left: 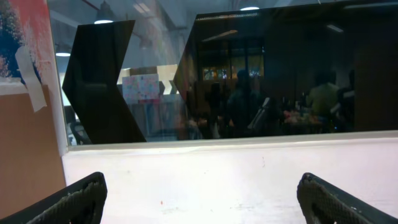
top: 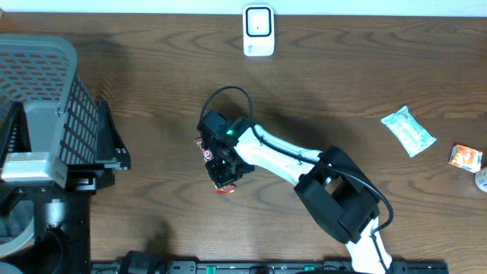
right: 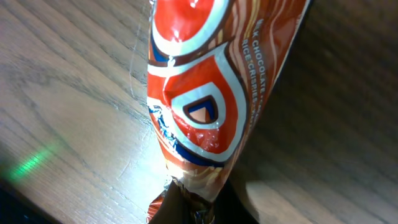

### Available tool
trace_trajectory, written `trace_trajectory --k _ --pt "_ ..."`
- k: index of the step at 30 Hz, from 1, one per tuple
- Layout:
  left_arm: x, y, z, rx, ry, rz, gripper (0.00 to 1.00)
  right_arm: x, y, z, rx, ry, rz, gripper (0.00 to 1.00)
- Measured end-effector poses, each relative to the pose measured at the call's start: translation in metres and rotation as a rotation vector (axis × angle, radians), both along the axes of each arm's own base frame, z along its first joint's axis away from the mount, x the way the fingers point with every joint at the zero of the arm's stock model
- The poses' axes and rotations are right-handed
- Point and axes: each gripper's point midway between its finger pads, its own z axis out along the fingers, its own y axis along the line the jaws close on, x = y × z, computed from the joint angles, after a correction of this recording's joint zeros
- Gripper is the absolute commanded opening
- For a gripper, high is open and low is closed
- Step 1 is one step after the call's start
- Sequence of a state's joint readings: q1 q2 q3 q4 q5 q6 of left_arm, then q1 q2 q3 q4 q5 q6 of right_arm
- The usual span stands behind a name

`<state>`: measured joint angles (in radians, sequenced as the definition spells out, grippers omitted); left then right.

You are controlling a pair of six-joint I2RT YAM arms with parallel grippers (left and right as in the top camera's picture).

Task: Scan the item barcode
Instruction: 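Lift the chocolate bar and hold it up at the scanner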

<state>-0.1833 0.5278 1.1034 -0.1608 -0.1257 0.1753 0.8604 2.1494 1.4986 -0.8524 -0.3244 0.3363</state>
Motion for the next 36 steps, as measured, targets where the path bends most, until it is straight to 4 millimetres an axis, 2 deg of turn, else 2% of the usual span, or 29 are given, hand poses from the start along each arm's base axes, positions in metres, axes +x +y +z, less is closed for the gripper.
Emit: trace_trajectory --k 2,6,9,11,15,16,20,23,26,29,33,36 --pt "0.0 0.0 0.0 0.0 0.0 0.0 0.98 -0.002 -0.006 0.001 -0.029 0.011 -0.002 0.01" --pt "0.0 0.0 0.0 0.0 0.0 0.0 0.98 -0.005 -0.057 0.005 -0.282 -0.008 0.003 0.01" --pt "0.0 0.0 0.0 0.0 0.0 0.0 0.98 0.009 -0.098 0.013 -0.484 -0.115 0.007 0.01" --pt "0.0 0.0 0.0 0.0 0.0 0.0 0.98 0.022 -0.126 0.027 -0.628 -0.217 -0.004 0.02" --pt "0.0 0.0 0.0 0.0 0.0 0.0 0.98 0.046 -0.161 0.057 -0.815 -0.403 -0.041 0.02" --pt "0.0 0.0 0.0 0.0 0.0 0.0 0.98 0.057 -0.168 0.065 -0.862 -0.485 -0.062 0.02" --pt "0.0 0.0 0.0 0.0 0.0 0.0 0.98 0.079 -0.174 0.07 -0.913 -0.641 -0.102 0.02" --pt "0.0 0.0 0.0 0.0 0.0 0.0 0.98 0.087 -0.178 0.068 -0.954 -0.71 -0.105 0.01" --pt "0.0 0.0 0.0 -0.001 0.0 0.0 0.98 0.09 -0.18 0.058 -1.014 -0.745 -0.082 0.02" --pt "0.0 0.0 0.0 -0.003 0.0 -0.001 0.98 0.086 -0.179 0.039 -1.069 -0.753 -0.028 0.02" --pt "0.0 0.0 0.0 -0.004 0.0 -0.001 0.98 0.072 -0.166 0.016 -1.105 -0.767 0.062 0.02" --pt "0.0 0.0 0.0 -0.007 0.0 -0.002 0.98 0.063 -0.155 0.012 -1.132 -0.807 0.145 0.01"
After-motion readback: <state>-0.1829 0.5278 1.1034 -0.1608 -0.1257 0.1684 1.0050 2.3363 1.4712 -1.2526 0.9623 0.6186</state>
